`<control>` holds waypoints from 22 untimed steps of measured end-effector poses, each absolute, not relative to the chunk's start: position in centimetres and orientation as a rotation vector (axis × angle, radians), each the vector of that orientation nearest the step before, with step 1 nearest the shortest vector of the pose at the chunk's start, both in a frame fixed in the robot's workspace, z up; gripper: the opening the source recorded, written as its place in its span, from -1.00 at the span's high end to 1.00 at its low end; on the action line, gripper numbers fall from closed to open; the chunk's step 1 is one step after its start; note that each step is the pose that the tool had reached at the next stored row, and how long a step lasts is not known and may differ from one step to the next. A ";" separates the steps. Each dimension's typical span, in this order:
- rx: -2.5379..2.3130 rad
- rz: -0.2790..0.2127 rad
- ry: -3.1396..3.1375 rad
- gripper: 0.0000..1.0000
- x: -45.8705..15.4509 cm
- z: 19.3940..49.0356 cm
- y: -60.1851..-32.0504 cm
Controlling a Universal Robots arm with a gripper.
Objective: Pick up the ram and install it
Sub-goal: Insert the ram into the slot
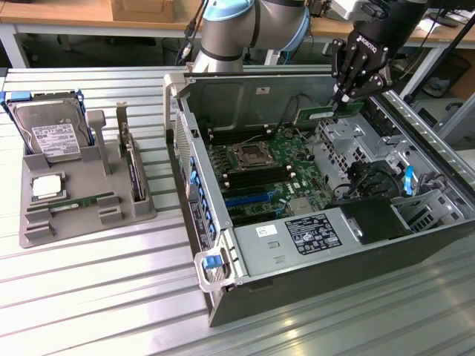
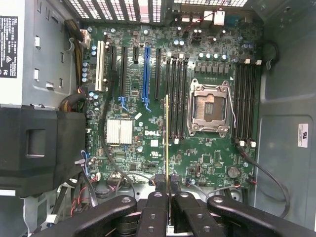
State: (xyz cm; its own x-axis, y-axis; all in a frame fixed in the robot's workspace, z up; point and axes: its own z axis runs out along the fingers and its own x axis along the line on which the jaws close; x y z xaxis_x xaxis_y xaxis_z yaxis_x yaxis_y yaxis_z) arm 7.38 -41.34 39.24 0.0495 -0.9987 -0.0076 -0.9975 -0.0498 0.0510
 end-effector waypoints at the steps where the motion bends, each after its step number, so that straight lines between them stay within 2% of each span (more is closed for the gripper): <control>1: 2.253 -0.063 -2.143 0.76 7.4 39.2 -41.3; 22: 2.253 -0.063 -2.143 0.76 7.4 38.7 -41.3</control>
State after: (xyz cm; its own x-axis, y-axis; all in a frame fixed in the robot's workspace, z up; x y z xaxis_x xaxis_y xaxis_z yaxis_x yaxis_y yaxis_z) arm 7.38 -41.34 38.67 0.0495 -0.9987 -0.0077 -0.9975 -0.0498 0.0510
